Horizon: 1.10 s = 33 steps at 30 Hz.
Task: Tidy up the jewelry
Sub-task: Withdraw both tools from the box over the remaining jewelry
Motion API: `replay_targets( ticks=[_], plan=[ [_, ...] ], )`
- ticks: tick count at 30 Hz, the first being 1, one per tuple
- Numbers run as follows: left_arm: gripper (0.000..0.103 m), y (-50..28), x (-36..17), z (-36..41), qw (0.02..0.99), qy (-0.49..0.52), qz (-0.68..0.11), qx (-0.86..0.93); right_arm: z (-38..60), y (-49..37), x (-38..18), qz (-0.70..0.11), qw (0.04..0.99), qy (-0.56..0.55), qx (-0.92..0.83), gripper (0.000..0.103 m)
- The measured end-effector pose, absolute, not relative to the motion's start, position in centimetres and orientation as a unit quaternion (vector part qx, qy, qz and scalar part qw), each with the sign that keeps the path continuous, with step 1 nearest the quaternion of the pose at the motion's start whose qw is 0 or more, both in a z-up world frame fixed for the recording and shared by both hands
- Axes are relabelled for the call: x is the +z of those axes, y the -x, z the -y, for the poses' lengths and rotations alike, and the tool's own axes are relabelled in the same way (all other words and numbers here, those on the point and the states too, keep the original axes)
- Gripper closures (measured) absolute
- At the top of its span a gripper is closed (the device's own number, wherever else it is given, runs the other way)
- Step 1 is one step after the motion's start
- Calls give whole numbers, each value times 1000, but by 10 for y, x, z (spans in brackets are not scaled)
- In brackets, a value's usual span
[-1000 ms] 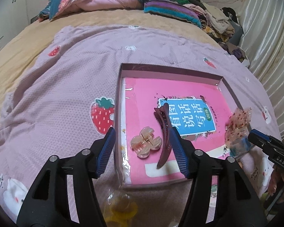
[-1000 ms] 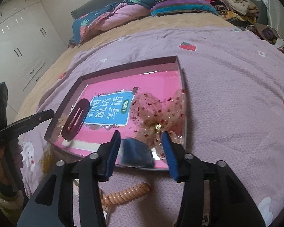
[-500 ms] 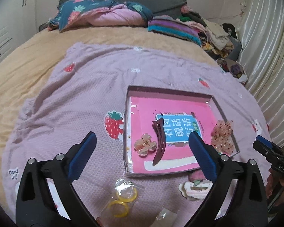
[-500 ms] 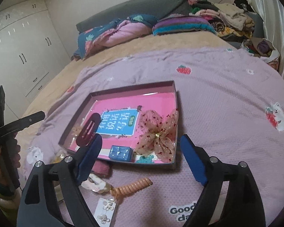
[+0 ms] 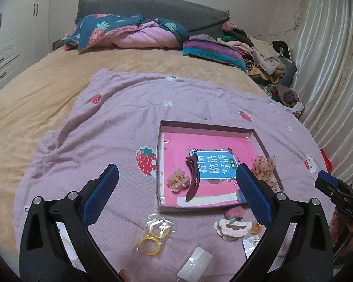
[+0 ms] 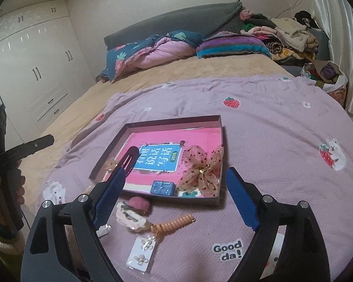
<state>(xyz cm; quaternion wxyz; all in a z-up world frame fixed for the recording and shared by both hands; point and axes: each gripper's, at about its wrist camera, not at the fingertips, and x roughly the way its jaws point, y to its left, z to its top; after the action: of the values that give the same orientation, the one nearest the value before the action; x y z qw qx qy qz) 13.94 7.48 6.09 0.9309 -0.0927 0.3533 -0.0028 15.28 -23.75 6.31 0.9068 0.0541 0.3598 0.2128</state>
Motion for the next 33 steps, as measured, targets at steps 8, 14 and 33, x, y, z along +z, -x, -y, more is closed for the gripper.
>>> replay_targets(
  ticks=[8, 14, 33],
  plan=[
    [10, -123, 63, -75, 932, 91, -352, 0, 233, -128, 65, -360, 905, -37, 224, 17],
    [10, -112, 57, -71, 930, 85, -359, 0, 229, -112, 57, -370, 900, -23, 230, 17],
    [10, -88, 28, -64, 918, 70, -389, 5, 211, -79, 21, -403, 880, 2, 252, 17]
  ],
)
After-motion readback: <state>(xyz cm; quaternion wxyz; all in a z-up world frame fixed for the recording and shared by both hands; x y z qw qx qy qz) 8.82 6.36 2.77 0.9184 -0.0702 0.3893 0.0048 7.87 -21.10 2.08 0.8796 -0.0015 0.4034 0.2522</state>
